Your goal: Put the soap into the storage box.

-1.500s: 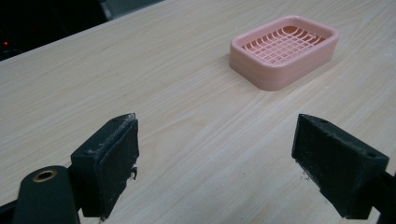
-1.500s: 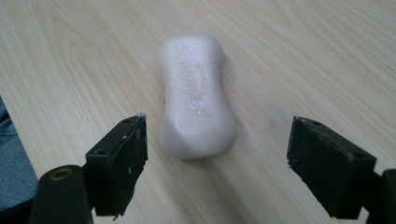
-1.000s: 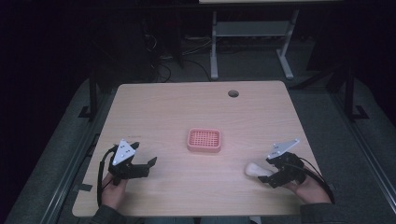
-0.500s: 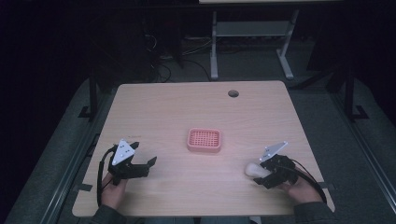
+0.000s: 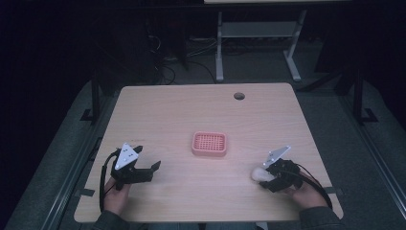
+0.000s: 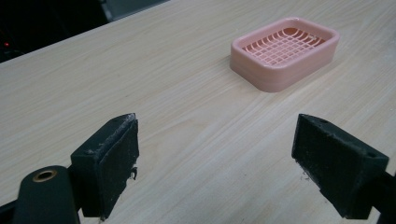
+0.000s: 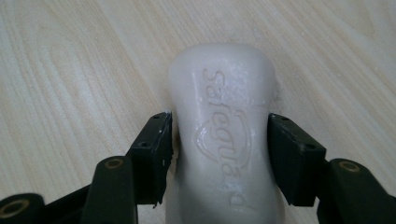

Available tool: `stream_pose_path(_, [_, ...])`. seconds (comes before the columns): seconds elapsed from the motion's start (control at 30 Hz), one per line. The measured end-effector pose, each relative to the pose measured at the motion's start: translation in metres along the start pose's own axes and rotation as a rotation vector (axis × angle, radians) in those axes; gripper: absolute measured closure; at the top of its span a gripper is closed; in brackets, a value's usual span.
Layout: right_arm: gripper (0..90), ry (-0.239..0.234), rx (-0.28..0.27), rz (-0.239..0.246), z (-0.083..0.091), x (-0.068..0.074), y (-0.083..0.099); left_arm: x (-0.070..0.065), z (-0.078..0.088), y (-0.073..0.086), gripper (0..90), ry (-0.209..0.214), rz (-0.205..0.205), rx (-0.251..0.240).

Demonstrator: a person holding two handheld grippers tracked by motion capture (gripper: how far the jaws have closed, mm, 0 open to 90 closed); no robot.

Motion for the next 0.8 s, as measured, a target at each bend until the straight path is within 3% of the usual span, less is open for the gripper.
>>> stream_pose_path(0.2, [47.3,-0.004,0.004,0.007,-0.0005,-0.0025,-0.0007,0.0005,0.0004,0.0002,14.6,-0.002,-0.001,0.002])
stream_pose_path(0.5, [48.5,-0.001,0.018,0.042,-0.0002,-0.0021,-0.0024,0.0014,0.0017,-0.0003,14.6,-0.005,-0.002,-0.003])
stream_pose_path(0.8, [48.6,0.010,0.016,0.043,0.0005,-0.0005,-0.0028,0.0023,0.0029,-0.0010,14.6,-0.008,0.004,-0.009])
Point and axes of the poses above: each handheld gripper's, and its own axes: z roughly backward along the jaws, y roughly out of its underside, x roughly to its left, the point moved 6 cm from there along -z, roughly forward along the jaws, and after that the axes turned 14 degrees about z, right-handed, at the moved point
